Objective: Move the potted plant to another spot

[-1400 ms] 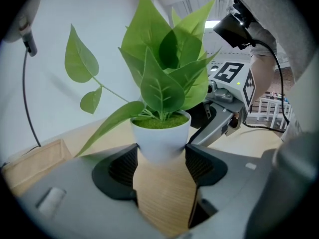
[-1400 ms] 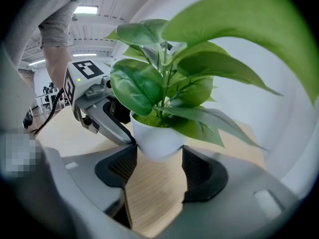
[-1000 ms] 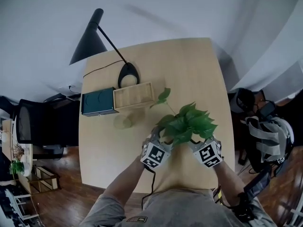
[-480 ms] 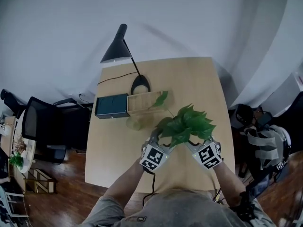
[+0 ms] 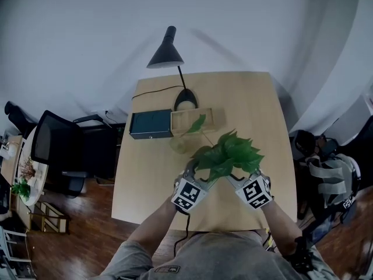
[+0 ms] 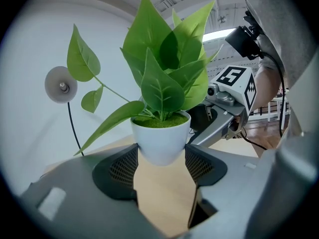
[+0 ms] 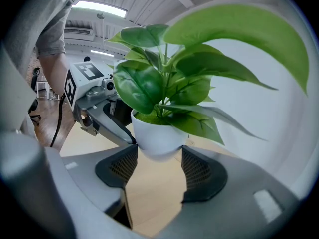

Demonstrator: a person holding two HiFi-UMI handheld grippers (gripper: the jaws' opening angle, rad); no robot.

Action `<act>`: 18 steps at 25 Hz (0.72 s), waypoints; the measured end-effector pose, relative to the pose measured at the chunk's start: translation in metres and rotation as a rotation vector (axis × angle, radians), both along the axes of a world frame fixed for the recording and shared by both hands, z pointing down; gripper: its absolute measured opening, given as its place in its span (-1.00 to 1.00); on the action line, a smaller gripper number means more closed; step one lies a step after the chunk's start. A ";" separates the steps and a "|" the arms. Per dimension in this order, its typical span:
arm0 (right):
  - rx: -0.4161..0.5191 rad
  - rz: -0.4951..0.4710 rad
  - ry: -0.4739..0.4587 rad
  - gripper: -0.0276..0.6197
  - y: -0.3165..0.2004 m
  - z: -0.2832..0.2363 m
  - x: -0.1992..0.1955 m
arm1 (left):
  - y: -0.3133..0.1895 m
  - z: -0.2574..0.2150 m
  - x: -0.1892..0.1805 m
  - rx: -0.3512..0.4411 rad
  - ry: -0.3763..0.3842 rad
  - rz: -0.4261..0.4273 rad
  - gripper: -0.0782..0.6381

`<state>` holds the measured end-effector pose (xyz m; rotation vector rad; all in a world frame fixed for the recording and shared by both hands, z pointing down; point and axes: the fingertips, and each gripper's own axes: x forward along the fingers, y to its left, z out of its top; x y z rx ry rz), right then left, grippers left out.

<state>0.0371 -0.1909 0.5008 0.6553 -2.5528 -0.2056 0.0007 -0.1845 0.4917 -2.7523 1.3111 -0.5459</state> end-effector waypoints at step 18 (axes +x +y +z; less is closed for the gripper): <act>-0.021 -0.230 -0.024 -0.04 0.070 0.000 -0.074 | 0.076 0.000 -0.071 -0.030 -0.013 -0.232 0.03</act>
